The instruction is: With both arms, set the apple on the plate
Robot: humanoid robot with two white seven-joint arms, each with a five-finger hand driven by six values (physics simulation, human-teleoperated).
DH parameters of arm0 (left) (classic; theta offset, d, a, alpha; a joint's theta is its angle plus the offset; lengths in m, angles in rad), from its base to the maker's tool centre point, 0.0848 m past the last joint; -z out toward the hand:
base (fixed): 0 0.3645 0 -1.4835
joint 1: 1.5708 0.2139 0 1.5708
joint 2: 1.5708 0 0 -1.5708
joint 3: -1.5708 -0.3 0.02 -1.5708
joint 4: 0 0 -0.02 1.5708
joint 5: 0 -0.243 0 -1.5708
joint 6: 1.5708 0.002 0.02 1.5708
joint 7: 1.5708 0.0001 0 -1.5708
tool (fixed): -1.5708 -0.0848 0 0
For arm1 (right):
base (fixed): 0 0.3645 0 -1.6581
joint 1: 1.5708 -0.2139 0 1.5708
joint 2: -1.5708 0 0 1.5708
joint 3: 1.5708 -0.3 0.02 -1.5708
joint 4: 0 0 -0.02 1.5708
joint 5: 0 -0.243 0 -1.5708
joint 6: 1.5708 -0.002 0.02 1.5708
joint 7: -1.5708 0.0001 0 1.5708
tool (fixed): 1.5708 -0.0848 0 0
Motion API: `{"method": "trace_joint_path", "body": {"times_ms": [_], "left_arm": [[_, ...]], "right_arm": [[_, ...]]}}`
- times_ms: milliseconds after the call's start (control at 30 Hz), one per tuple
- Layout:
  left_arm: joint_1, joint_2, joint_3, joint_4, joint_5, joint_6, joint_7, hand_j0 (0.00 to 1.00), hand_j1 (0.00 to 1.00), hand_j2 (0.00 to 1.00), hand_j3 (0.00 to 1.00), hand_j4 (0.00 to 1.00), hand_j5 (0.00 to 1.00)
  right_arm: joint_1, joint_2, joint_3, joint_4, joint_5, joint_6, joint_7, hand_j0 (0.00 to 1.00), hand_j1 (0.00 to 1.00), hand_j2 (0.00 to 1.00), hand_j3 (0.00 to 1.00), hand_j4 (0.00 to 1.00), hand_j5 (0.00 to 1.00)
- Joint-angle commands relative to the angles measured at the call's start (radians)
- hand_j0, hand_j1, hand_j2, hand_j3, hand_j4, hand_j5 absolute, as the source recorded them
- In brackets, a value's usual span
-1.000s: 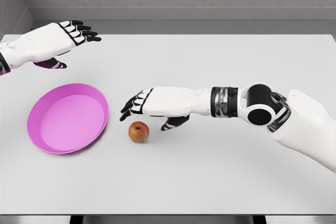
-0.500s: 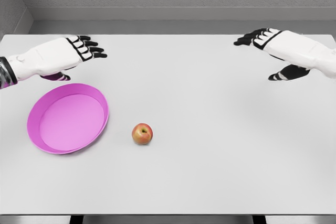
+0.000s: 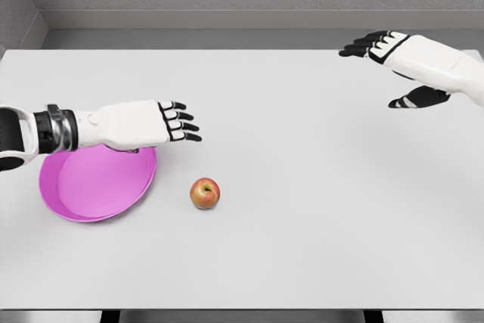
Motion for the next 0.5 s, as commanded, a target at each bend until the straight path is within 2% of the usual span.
{"method": "trace_joint_path", "body": {"times_ms": [0, 133, 333, 467], "left_arm": [[-0.002, -0.013, -0.048, -0.006, 0.003, 0.001, -0.059, 1.00, 1.00, 1.00, 1.00, 1.00, 1.00], [-0.037, -0.044, -0.114, -0.006, 0.003, 0.001, -0.068, 1.00, 1.00, 1.00, 1.00, 1.00, 1.00], [-0.037, -0.091, -0.127, -0.007, 0.019, 0.001, -0.060, 1.00, 1.00, 1.00, 1.00, 1.00, 1.00], [-0.035, -0.093, -0.128, -0.010, 0.028, 0.001, -0.059, 1.00, 1.00, 1.00, 1.00, 1.00, 1.00]], "right_arm": [[0.000, 0.002, 0.002, -0.002, -0.005, -0.002, 0.001, 1.00, 1.00, 1.00, 1.00, 1.00, 1.00], [0.000, -0.004, -0.004, -0.007, -0.007, -0.009, -0.003, 1.00, 1.00, 1.00, 1.00, 1.00, 1.00], [0.011, -0.008, -0.004, -0.011, -0.007, -0.006, -0.003, 1.00, 1.00, 1.00, 1.00, 1.00, 1.00], [0.014, -0.008, -0.004, -0.013, -0.007, -0.006, -0.001, 1.00, 1.00, 1.00, 1.00, 1.00, 1.00]]}}
